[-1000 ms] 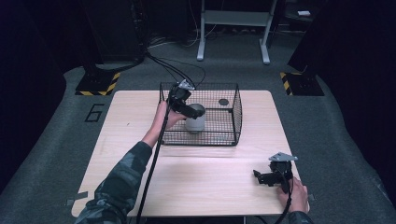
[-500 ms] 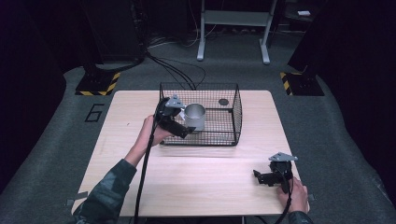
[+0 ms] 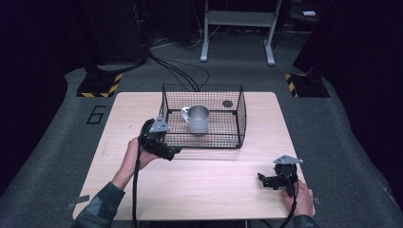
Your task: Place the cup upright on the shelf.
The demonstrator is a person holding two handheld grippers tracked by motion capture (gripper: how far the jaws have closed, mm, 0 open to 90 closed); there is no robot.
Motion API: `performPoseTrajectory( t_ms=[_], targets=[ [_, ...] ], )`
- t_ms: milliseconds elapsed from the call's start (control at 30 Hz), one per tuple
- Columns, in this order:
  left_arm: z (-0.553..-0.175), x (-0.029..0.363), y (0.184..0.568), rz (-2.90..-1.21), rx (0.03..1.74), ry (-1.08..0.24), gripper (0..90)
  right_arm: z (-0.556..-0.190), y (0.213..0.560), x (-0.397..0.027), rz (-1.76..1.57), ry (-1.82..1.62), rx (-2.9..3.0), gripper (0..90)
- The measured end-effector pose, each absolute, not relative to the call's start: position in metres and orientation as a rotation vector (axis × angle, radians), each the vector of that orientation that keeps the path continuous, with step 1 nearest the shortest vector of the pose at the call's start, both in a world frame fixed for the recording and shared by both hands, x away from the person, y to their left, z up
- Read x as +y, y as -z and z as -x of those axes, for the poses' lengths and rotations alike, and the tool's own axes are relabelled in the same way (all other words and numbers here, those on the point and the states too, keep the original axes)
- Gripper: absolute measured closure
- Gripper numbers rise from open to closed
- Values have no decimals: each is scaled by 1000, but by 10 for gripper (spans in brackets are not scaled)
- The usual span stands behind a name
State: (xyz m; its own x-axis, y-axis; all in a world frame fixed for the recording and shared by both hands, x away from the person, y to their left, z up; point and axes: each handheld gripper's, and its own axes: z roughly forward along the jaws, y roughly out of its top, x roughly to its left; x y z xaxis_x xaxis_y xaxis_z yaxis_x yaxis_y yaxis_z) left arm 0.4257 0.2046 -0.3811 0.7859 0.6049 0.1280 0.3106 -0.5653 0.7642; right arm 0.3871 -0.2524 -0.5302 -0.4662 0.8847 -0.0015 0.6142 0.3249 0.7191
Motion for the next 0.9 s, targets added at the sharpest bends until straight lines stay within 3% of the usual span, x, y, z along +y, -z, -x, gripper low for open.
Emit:
performPoseTrajectory(
  t_ms=[267,467,900],
  targets=[
    [-400,236,414,-2201,797,-527,2,-387,530,-252,-1327,-933,2201,0],
    [-393,258,446,-2207,859,-449,1,-387,530,-252,-1328,-931,2203,0],
    [-386,305,516,-2163,1088,-449,1,-387,530,-252,-1327,-932,2201,0]
  ],
)
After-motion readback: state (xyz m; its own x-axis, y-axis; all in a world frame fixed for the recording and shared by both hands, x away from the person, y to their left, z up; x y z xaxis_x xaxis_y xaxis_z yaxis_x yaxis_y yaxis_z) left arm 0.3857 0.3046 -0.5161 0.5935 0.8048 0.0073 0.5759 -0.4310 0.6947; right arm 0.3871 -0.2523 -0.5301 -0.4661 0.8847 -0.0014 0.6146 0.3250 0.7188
